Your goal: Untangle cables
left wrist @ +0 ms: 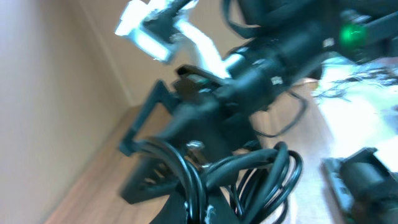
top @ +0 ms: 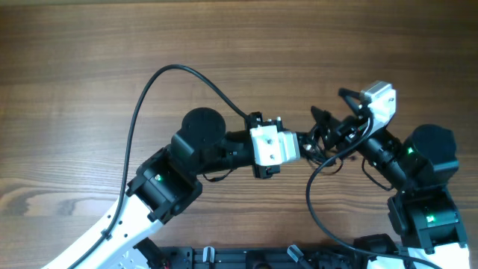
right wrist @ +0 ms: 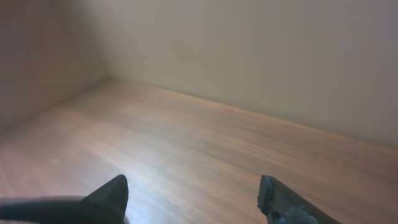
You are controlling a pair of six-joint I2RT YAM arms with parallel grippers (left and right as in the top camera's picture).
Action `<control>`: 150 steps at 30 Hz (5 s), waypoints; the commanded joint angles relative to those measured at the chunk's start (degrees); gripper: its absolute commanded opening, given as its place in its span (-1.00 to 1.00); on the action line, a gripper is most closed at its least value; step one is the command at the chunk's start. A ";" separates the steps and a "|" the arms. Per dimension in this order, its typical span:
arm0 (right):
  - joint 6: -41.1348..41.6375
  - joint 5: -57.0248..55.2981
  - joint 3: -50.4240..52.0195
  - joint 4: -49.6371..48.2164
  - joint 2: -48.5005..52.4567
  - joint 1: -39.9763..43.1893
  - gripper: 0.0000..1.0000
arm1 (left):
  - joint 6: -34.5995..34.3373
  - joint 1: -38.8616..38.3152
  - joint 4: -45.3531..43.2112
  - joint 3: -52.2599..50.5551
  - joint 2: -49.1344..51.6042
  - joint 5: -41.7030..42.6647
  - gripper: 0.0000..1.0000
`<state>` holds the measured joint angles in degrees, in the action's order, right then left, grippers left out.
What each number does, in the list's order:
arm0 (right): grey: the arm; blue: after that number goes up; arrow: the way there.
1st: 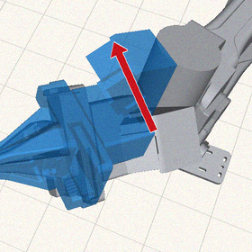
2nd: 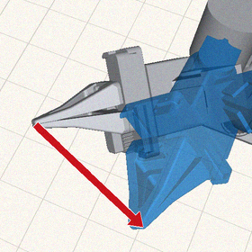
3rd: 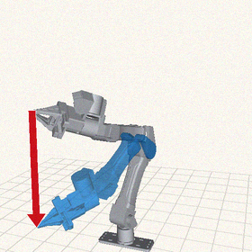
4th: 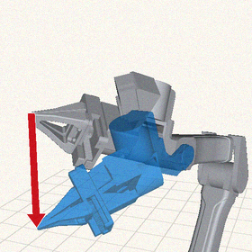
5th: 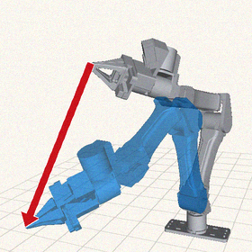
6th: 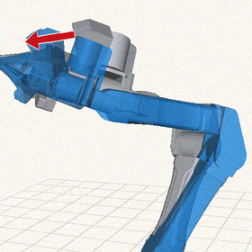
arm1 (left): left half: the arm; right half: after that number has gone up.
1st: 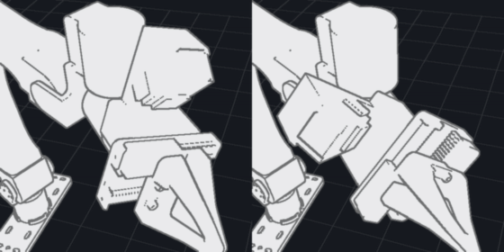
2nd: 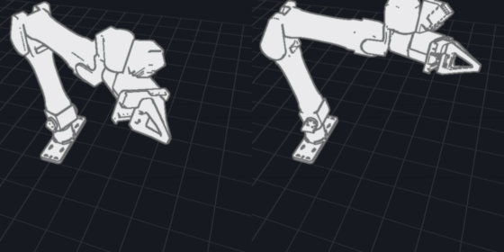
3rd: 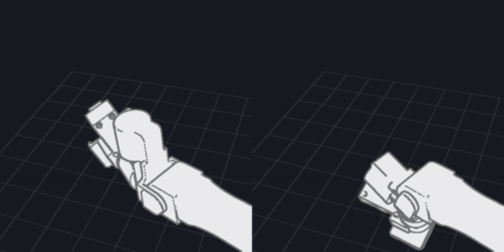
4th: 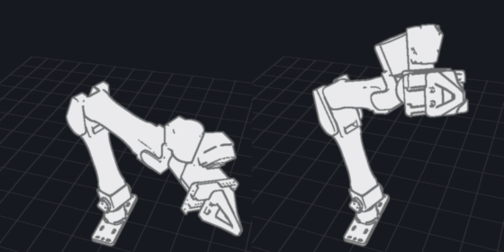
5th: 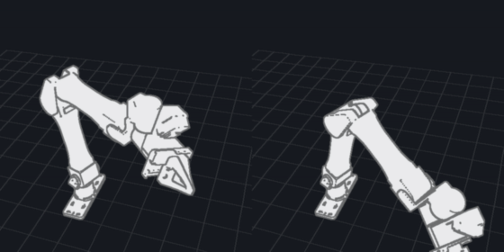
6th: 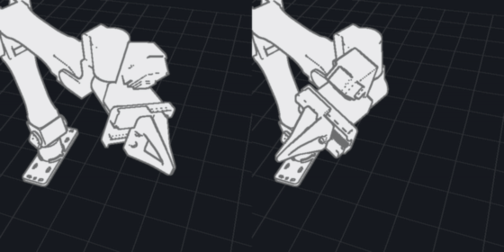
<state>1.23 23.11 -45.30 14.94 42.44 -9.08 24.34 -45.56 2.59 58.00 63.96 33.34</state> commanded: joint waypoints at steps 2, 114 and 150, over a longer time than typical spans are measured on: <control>5.40 -18.97 0.52 0.07 0.74 0.92 0.46 | -0.83 -0.44 1.97 1.60 -1.20 13.79 -0.92; 7.74 14.21 0.52 7.41 0.07 0.92 0.99 | -38.77 1.99 0.44 1.60 -1.92 -35.19 -0.92; 24.61 -1.95 0.52 11.69 0.09 0.92 -0.91 | -24.04 1.95 10.14 1.60 -3.85 -29.24 0.18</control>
<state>20.56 24.14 -44.80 27.42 42.89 -8.08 -14.55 -43.83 11.14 58.15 62.22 -2.31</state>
